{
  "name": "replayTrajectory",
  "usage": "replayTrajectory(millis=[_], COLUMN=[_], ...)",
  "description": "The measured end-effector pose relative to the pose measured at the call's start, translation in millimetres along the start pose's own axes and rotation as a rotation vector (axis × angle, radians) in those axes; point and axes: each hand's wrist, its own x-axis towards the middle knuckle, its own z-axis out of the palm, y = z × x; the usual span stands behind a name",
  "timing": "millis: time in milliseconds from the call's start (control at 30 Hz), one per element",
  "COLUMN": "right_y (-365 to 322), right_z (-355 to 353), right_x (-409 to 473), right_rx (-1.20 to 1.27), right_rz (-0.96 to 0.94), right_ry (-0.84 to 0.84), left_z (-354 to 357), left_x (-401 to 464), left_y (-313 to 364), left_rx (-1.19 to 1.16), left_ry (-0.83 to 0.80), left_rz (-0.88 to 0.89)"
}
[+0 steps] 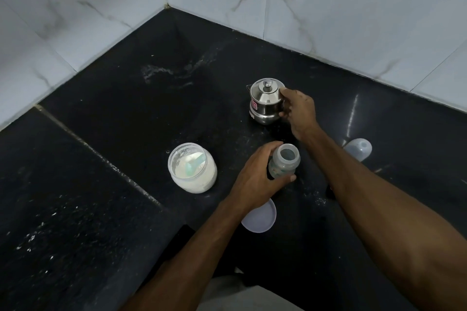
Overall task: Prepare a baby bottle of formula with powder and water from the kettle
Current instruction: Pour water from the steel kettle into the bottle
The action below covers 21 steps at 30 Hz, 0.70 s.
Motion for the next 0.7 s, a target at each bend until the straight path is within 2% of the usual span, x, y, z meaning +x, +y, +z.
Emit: replayTrajectory(millis=[533, 700], right_y=[-31, -43], right_z=[-37, -50], right_x=[-45, -67], right_rx=[0.111, 0.106], right_rz=[-0.183, -0.185], right_ry=[-0.014, -0.016], left_z=[-3, -10], left_x=[0, 0], left_y=[0, -4], left_rx=[-0.068, -0.046], left_ry=[0.081, 0.137], left_rz=[0.026, 0.015])
